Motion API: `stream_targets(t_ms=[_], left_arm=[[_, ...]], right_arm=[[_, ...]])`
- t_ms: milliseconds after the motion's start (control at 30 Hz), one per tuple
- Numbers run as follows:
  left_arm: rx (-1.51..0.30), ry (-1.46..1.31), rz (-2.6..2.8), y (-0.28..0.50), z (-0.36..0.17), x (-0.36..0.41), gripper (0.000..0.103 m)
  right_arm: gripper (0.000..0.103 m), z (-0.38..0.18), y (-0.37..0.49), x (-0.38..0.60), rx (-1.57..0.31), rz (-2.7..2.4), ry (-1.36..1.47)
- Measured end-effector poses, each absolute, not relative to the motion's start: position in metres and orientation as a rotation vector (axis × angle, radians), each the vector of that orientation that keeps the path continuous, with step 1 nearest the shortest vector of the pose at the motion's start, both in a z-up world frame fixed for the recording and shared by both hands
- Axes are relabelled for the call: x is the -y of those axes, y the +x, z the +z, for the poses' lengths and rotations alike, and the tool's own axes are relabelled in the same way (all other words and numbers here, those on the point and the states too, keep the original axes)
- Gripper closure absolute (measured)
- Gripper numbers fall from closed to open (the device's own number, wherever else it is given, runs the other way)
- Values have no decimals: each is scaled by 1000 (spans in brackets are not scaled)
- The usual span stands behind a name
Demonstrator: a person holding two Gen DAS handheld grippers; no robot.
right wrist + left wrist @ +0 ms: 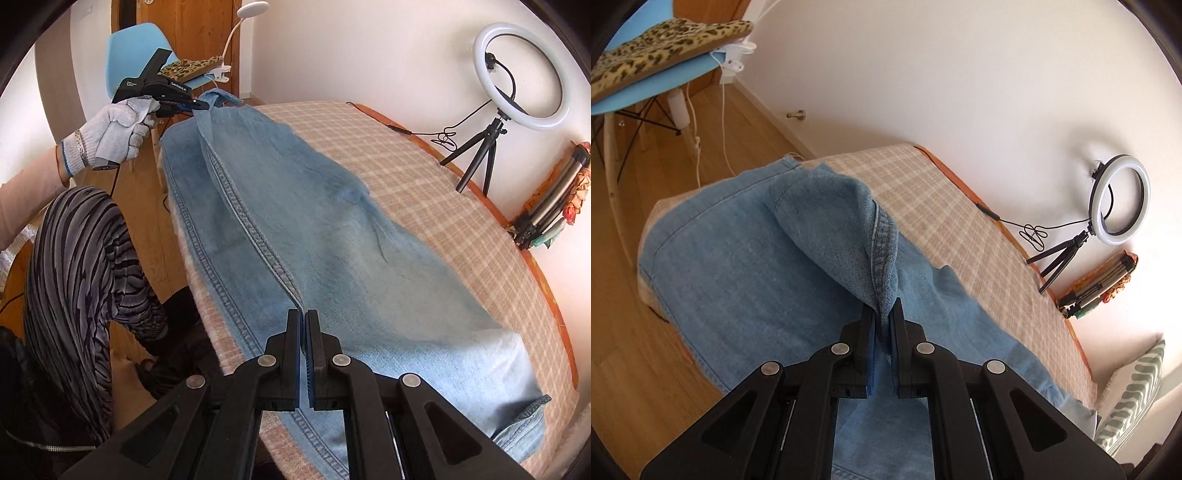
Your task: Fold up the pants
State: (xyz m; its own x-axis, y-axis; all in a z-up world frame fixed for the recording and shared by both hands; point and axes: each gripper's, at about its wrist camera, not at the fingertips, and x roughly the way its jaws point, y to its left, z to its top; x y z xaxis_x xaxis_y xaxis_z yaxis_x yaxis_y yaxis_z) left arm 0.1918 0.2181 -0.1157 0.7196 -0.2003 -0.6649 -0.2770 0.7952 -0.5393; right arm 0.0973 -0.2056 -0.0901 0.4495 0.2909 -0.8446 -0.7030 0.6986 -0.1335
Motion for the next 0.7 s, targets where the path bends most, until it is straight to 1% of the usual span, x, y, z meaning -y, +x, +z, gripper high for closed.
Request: stream_targets(t_ms=[100, 167, 233, 300, 333, 367, 400, 433, 533, 700], left_arm=[[-818, -691, 45, 182, -136, -223, 98], [-824, -674, 63, 176, -144, -225, 89], [-814, -656, 87, 172, -144, -228, 86], [-794, -675, 116, 165, -145, -239, 86], [-784, -694, 126, 162, -145, -244, 84], [-775, -700, 139, 159, -144, -248, 77], [-770, -689, 157, 156, -144, -252, 72], [-763, -677, 167, 154, -143, -255, 69], [-769, -692, 149, 154, -148, -267, 69], [-768, -731, 163, 154, -159, -282, 69]], right_arm=[[103, -100, 96, 203, -951, 651, -520], [103, -103, 96, 203, -967, 648, -526], [103, -104, 97, 202, -983, 647, -532], [95, -103, 98, 200, -1014, 664, -527], [93, -100, 100, 200, -1027, 670, -517], [89, -97, 102, 199, -1036, 681, -499], [75, -93, 103, 197, -1040, 693, -481], [70, -88, 104, 194, -1028, 696, -471], [68, -71, 112, 179, -984, 714, -456], [60, -55, 145, 140, -935, 756, -410]])
